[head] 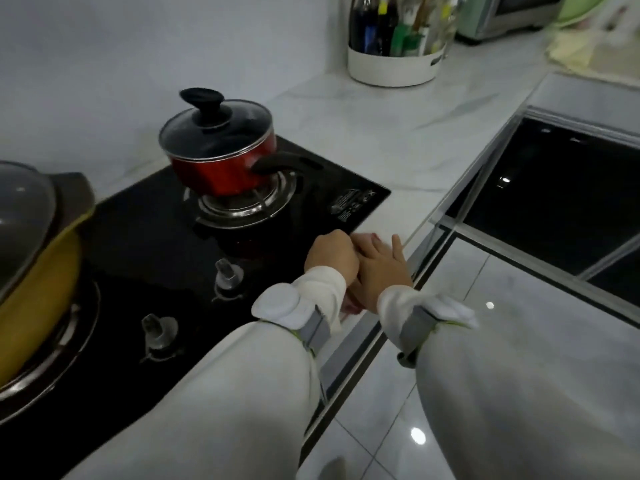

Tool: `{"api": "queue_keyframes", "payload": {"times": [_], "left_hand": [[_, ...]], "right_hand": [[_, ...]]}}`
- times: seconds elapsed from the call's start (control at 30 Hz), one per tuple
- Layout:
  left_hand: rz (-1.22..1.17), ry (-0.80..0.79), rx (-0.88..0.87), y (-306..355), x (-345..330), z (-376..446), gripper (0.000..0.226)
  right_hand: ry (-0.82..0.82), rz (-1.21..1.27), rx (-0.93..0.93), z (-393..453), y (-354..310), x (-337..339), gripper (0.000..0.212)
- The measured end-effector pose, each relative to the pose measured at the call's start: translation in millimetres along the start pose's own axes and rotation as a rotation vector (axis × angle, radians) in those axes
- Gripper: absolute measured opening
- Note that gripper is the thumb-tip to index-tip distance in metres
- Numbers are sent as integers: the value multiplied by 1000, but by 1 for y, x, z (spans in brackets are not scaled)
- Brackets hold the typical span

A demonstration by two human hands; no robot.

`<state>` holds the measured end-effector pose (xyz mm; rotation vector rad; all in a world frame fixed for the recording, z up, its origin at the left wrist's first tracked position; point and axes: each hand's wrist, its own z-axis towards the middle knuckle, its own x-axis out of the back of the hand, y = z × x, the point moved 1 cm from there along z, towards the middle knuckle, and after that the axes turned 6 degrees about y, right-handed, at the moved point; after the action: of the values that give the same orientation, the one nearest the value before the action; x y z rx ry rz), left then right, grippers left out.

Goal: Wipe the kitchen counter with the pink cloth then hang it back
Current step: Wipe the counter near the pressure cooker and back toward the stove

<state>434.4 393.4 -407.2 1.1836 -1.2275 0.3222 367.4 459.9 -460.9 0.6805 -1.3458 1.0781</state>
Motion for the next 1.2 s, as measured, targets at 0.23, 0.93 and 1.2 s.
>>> {"api": "queue_keyframes", "payload": {"times": [0.23,0.93,1.2], "left_hand": [[148,52,-77,72,-40,68,30],[328,67,472,169,-104,270,69],[86,364,718,167,-78,376,75]], "right_hand": [[9,-4,21,61,94,7,77],[-268,350,162,267,304,49,78],[-247,231,106,340,376,67,76]]}}
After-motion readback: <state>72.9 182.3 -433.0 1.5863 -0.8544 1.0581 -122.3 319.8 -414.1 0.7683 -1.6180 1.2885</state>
